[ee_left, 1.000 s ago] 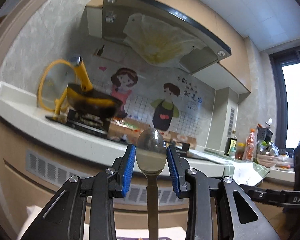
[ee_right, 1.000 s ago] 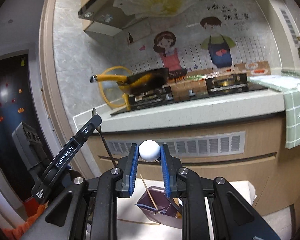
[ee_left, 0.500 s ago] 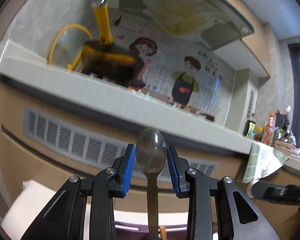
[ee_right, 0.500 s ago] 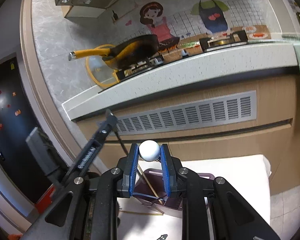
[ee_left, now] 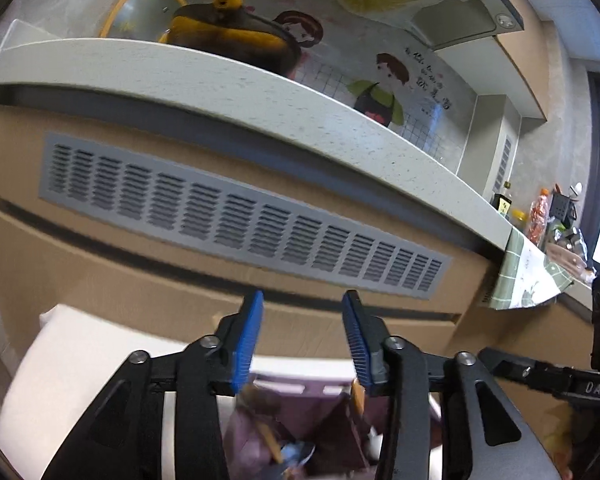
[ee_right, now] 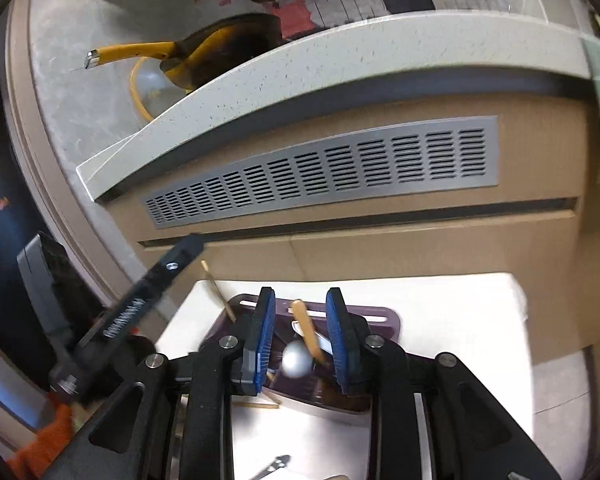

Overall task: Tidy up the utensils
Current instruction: 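Lower brown spoon and white-knobbed spoon into the maroon caddy, opening both tools, then grasp the smiley-face-handled spoon with the right tool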

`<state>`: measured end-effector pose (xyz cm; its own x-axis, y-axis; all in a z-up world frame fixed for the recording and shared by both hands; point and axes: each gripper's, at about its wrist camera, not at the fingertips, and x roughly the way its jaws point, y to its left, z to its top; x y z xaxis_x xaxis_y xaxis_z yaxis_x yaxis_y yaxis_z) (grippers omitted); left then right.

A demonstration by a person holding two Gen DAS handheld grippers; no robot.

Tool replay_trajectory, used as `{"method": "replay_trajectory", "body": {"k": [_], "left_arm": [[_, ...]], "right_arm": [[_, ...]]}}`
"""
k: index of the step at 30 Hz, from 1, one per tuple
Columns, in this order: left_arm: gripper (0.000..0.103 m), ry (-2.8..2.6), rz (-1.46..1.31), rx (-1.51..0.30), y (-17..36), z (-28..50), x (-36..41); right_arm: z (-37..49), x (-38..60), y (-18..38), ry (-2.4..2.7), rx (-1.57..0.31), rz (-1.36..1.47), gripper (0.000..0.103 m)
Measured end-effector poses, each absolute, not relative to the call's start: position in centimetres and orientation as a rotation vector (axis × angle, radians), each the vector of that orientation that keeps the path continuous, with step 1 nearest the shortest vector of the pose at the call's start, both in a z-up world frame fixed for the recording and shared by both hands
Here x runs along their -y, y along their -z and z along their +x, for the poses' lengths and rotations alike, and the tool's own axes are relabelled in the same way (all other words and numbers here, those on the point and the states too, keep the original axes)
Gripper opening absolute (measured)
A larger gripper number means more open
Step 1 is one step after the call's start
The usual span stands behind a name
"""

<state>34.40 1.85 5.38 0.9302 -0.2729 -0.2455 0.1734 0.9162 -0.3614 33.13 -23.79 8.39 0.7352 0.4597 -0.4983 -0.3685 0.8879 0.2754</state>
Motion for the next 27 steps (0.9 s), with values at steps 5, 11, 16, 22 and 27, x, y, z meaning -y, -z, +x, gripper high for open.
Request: {"method": "replay_trajectory", "body": {"k": [5, 11, 16, 22, 27], "left_arm": [[0.045, 0.171, -0.297, -0.401, -3.2, 31.3, -5.4], [0.045, 0.116, -0.328, -0.619, 3.3, 30.3, -9.3], [0.045, 0.128, -0.306, -0.806, 7.8, 31.2, -9.7], [0.045, 0.176, -0.321, -0.853, 8.3, 29.2, -8.9], [0.045, 0.204, -0.312, -0.868, 7.5, 25.7, -7.2]], "right_arm": [[28.9, 23.9, -7.4, -0.363, -0.541, 0.019, 0.029], [25.5, 22.3, -1.5, -0.394, -0.704, -0.069, 0.029], [24.9, 21.4, 3.4, -0.415, -0.849, -0.055, 0.029], [24.4, 21.4, 5.0, -0.382, -0.899, -0.059, 0.029], [23.4, 20.4, 5.0, -0.358, -0.876, -0.136, 0.029]]}}
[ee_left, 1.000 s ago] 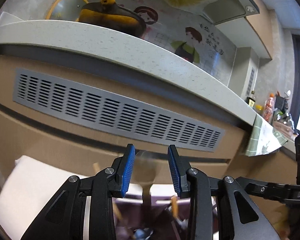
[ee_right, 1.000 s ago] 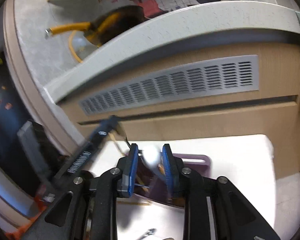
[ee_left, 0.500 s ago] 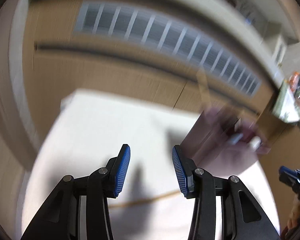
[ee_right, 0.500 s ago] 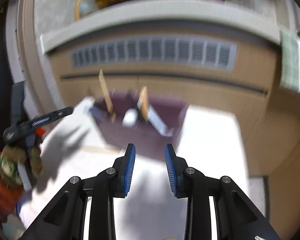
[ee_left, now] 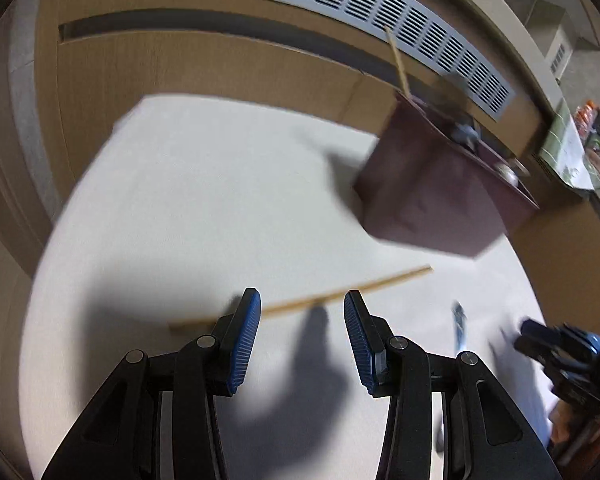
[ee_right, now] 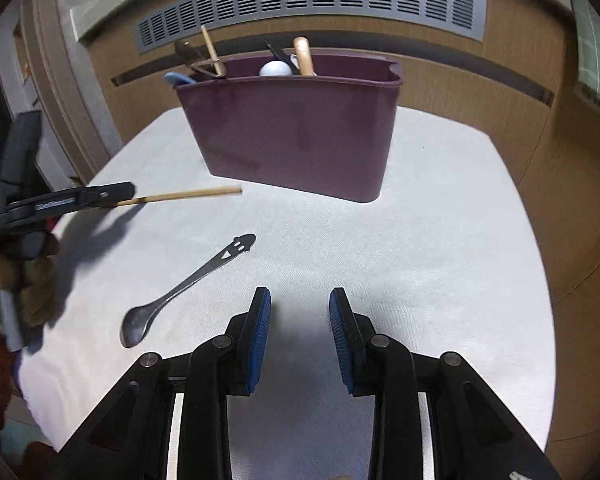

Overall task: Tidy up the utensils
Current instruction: 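Grasp the smiley-face-handled spoon with the right tool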

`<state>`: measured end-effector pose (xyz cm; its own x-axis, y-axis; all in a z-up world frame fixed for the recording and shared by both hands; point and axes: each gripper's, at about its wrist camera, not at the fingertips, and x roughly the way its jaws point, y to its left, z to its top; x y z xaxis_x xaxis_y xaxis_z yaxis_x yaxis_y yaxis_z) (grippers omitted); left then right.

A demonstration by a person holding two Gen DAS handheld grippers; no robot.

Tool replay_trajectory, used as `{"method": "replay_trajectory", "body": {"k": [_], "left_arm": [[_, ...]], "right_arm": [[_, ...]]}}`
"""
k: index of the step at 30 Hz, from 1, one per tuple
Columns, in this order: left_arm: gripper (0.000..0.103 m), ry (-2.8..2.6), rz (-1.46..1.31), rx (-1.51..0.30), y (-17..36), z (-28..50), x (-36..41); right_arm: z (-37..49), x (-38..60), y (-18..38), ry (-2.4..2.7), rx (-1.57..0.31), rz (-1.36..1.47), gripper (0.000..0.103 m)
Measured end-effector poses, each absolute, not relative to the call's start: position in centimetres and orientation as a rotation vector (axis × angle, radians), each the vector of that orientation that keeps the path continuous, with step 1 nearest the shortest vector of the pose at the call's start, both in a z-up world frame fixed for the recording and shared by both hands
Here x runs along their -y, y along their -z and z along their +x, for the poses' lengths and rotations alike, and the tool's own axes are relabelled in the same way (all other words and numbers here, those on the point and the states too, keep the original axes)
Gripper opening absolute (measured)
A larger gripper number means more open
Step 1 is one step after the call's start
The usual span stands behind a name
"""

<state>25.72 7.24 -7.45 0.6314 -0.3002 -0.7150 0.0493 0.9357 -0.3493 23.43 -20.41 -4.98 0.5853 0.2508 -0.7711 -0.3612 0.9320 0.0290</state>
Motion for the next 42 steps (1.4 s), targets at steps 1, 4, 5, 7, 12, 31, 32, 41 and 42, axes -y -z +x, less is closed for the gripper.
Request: {"method": "replay_trajectory", "body": {"k": [1, 4, 5, 7, 12, 31, 32, 41, 42], "left_arm": [[0.045, 0.214, -0.331, -0.891, 7.6, 25.0, -7.0], [0.045, 0.209, -0.329, -0.901, 7.8, 22.6, -6.0], [0.045, 0.202, -0.318, -0.894, 7.7, 21.8, -5.7], [0.045, 0.188, -0.32, -0.871, 7.2, 20.6, -5.7], [0.045, 0.044, -0.29, -0.769, 5.1, 18.4, -6.6], [0.045, -0.027, -0.248, -0.742, 4.9, 17.7, -8.3], [0.045, -0.024, -0.246, -0.745, 5.0, 17.9, -8.3], [0.045, 0.166, -0.279, -0.748, 5.2, 24.7, -10.3], [0.045, 0.183, -0.283, -0.77, 5.4, 25.7, -10.6]], "right_arm": [[23.3, 20.2, 5.0, -0.363, -0.874, -0.145, 0.029], [23.2, 19.7, 5.0, -0.375, -0.873, -0.155, 0.029], [23.2, 19.6, 5.1, -0.376, -0.875, -0.157, 0.029], [23.1, 19.5, 5.3, -0.38, -0.886, -0.156, 0.029], [23.2, 17.7, 6.2, -0.474, -0.954, -0.069, 0.029], [20.9, 10.7, 7.9, -0.446, -0.906, -0.477, 0.024], [20.6, 11.9, 7.9, -0.429, -0.909, -0.493, 0.024], [21.9, 20.2, 8.0, -0.434, -0.99, -0.149, 0.037], [21.9, 20.8, 8.0, -0.444, -0.992, -0.086, 0.04]]}}
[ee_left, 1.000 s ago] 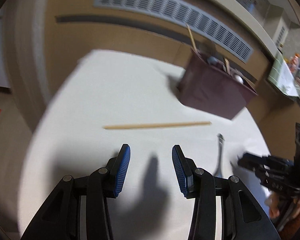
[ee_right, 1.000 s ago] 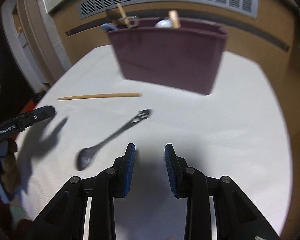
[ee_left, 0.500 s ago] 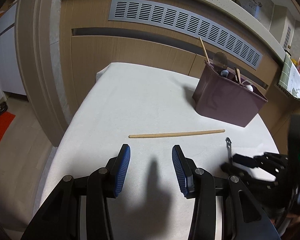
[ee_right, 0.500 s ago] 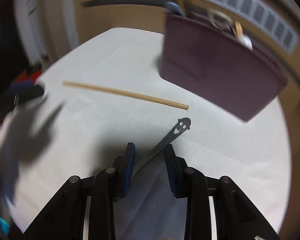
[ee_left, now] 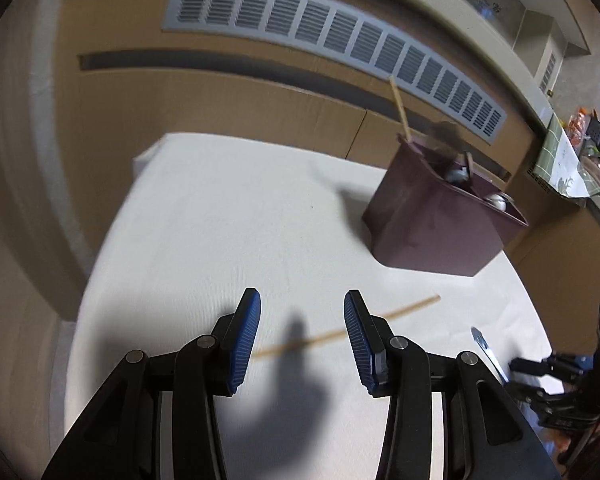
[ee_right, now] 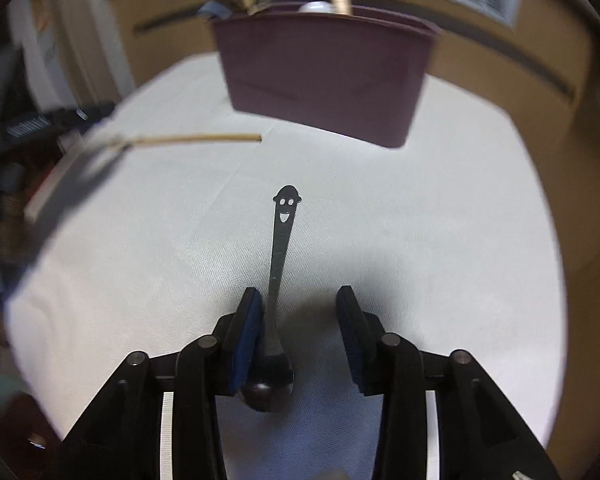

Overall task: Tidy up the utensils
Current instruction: 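Grasp the smiley-face-handled spoon with the right tool, then grasp the wooden chopstick with the left tool while the right tool holds the smiley spoon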

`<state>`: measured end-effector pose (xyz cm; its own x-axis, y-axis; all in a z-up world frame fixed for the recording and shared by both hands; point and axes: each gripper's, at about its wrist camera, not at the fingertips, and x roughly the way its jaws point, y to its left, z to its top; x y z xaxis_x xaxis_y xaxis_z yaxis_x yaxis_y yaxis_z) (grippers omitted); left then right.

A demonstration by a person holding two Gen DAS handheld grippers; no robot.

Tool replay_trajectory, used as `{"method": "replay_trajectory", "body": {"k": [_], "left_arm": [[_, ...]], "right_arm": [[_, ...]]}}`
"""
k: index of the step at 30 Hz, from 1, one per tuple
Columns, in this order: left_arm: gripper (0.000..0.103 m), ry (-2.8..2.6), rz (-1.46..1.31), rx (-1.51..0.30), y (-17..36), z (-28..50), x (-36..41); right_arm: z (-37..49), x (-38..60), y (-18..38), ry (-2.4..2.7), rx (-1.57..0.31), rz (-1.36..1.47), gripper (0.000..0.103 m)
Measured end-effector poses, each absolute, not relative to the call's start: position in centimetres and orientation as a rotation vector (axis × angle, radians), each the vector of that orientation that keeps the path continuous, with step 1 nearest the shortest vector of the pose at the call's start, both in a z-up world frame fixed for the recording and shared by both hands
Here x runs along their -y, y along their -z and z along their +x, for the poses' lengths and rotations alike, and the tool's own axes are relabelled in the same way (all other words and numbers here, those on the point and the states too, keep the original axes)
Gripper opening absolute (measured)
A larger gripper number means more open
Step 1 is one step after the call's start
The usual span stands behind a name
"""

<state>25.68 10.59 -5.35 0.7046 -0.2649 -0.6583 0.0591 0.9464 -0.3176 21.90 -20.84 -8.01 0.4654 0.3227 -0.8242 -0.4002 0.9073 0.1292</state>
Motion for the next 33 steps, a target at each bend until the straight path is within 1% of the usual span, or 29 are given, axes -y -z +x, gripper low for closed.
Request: {"method": "replay_trajectory", "body": {"k": [2, 4, 6, 9, 11, 12, 17, 20, 22, 26, 33], "left_arm": [[0.045, 0.197, -0.281, -0.822, 6.0, 27.2, -11.1], [0.045, 0.212, -0.272, -0.884, 6.9, 28.0, -11.3], [0.044, 0.217, -0.28, -0.935, 7.8, 27.7, -11.4], [0.044, 0.24, -0.301, -0.954, 7.8, 25.6, -10.8], [0.044, 0.263, -0.309, -0.98, 7.7, 23.7, -9.7], [0.044, 0.278, -0.31, -0.993, 7.7, 23.1, -9.2], [0.044, 0.33, -0.205, -1.039, 7.5, 19.0, -4.4], [0.044, 0.29, -0.101, -1.025, 7.3, 18.2, -2.0], [0.044, 0.249, -0.022, -1.005, 7.2, 18.0, -0.4], [0.044, 0.219, 0.05, -0.989, 7.1, 18.1, 1.0], [0.044, 0.237, 0.076, -0.983, 7.2, 19.0, 2.4]], "right_arm": [[21.8, 21.5, 8.1, -0.44, -0.983, -0.015, 0.04], [21.7, 21.6, 8.2, -0.432, -0.977, -0.009, 0.04], [21.8, 21.0, 8.0, -0.426, -0.99, -0.045, 0.04], [21.8, 20.6, 7.7, -0.433, -1.0, -0.1, 0.04], [22.1, 21.0, 7.9, -0.425, -0.986, -0.116, 0.037], [22.2, 20.9, 8.0, -0.414, -0.973, -0.13, 0.034], [22.6, 19.2, 8.2, -0.401, -0.951, -0.24, 0.03], [22.8, 18.1, 8.2, -0.411, -0.931, -0.289, 0.02], [22.9, 17.8, 8.1, -0.431, -0.94, -0.294, 0.006], [22.6, 19.2, 7.7, -0.398, -0.924, -0.27, 0.005], [22.1, 23.6, 6.4, -0.347, -0.905, -0.137, 0.005]]}}
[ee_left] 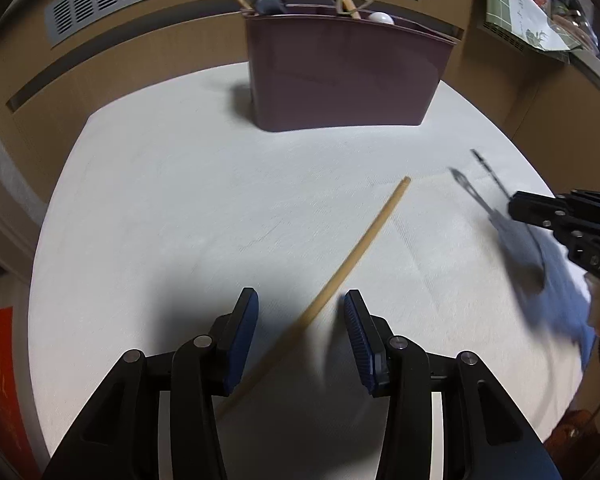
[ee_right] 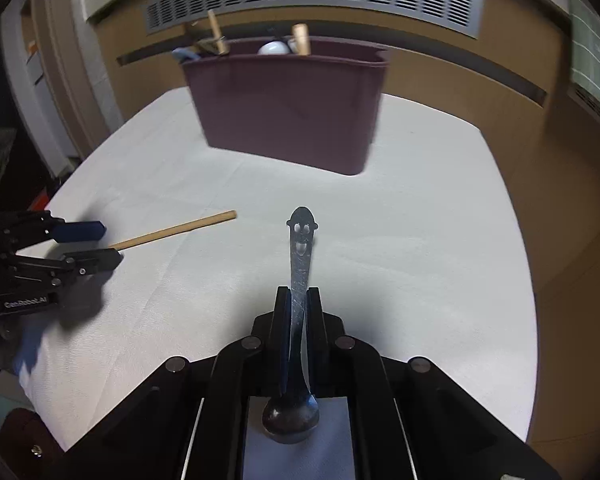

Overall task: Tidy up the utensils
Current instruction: 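Grasp the wooden chopstick with the left tool while the right tool holds the smiley spoon, then carry the chopstick and smiley spoon up toward the maroon caddy with both tools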

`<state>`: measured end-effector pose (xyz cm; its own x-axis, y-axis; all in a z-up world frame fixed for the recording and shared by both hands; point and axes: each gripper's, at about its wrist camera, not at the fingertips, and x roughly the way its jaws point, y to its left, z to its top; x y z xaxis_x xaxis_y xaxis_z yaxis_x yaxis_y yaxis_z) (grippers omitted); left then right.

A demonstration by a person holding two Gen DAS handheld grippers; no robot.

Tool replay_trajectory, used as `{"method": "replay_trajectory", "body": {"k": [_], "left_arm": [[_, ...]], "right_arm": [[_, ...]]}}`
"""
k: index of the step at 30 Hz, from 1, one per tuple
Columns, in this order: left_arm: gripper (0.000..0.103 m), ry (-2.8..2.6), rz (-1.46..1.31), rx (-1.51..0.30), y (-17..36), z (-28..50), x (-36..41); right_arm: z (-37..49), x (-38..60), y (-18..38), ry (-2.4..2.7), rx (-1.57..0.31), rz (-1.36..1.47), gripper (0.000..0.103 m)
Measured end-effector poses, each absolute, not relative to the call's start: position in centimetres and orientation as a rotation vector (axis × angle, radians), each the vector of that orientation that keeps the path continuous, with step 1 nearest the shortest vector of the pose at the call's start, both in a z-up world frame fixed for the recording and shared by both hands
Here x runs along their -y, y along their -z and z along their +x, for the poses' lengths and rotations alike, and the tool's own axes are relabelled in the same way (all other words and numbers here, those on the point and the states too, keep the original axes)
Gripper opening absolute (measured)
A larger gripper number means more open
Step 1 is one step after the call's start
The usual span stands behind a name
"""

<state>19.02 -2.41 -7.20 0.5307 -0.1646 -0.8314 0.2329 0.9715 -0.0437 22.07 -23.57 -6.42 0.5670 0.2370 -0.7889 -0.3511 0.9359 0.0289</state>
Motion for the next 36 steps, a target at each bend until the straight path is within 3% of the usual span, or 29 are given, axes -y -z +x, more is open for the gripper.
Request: {"method": "replay_trajectory", "body": {"k": [8, 9, 12, 21, 28, 36], "left_arm": [[0.043, 0.238, 0.126, -0.958, 7.2, 23.0, 3.0], [0.04, 0.251, 0.134, -0.956, 7.2, 23.2, 3.1], [0.019, 0.312, 0.153, -0.955, 7.1, 23.9, 3.9], [0.005, 0.381, 0.164, -0.97, 6.8, 25.2, 4.1], [0.005, 0.413, -0.16, -0.842, 2.5, 20.6, 1.2], [0.005, 0.315, -0.155, -0.738, 0.0, 18.5, 2.8]], "right_arm": [[21.5, 24.6, 6.7, -0.342, -0.919, -0.113, 0.005], [21.5, 24.5, 6.8, -0.347, -0.918, -0.11, 0.005], [21.5, 24.4, 7.1, -0.357, -0.921, -0.107, 0.005], [21.9, 23.9, 6.8, -0.387, -0.911, -0.054, 0.006], [21.6, 23.4, 6.3, -0.422, -0.886, -0.025, 0.006], [21.0, 23.1, 5.4, -0.424, -0.846, -0.03, 0.006]]}}
